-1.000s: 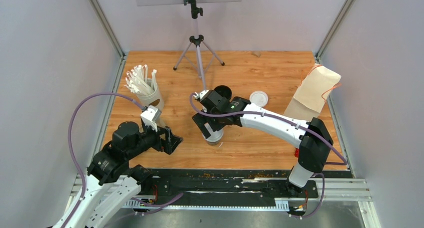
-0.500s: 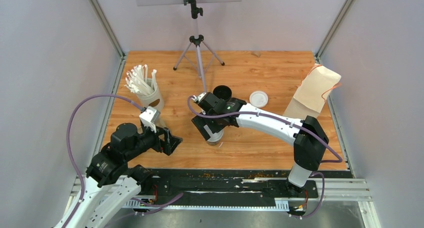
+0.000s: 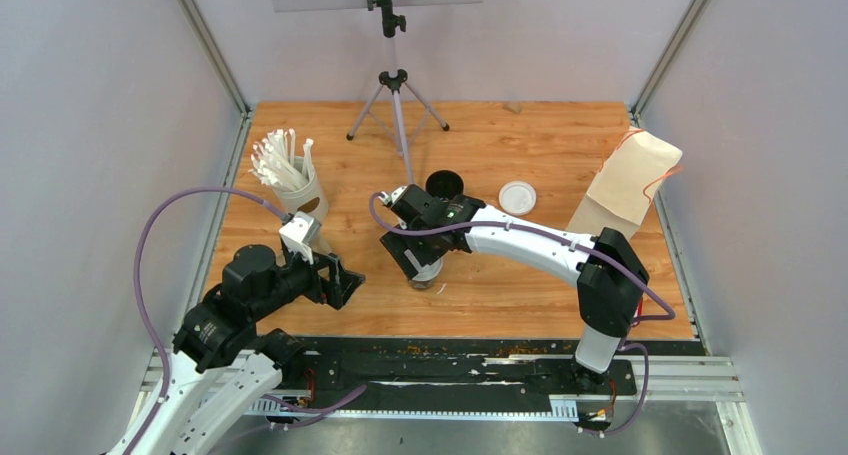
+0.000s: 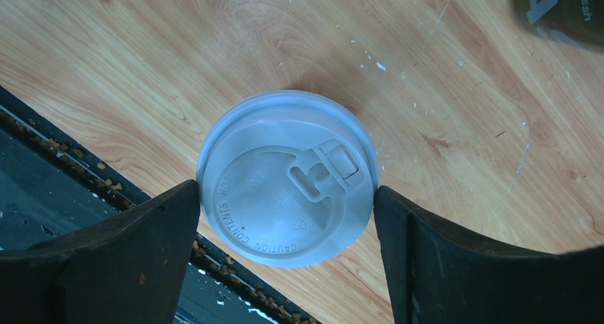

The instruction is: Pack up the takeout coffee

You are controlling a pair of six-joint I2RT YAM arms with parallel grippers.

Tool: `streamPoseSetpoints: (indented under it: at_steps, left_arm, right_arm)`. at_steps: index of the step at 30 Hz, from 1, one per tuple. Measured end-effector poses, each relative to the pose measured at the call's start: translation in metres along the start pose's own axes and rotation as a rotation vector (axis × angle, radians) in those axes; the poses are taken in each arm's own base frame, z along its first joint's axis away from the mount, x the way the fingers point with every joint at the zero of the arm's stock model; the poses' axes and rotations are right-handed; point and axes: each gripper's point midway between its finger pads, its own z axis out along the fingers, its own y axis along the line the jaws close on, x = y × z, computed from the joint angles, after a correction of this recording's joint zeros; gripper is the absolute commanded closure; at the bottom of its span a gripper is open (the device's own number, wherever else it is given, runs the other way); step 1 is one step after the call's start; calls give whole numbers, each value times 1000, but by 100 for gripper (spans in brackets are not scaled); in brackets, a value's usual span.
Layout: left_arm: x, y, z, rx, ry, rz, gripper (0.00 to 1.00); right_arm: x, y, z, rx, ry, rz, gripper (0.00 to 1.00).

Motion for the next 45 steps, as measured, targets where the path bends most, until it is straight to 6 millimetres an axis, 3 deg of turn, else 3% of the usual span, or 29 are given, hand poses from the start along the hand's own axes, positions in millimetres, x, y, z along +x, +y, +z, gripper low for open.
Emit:
streamPoseSetpoints:
  at_steps: [17,25,33,40,45]
  left_arm:
    - [0,3,-2,-16,-9,0,0]
    - [-1,4,-2,-24,-12,0,0]
    - [-3,3,-5,-20,-29,2,0]
    - [-4,4,-7,-23,-41,3,0]
    - [-4,4,-7,-24,-39,2,0]
  right_arm:
    - [4,-3,-2,19,18,-2,21]
    - [4,-26,-14,58,24,31,23]
    - [-7,-84,-38,145,-26,125,23]
    - [-3,-151,-47,273,-17,209,23]
    - [-16,-191,-49,322,-32,255,23]
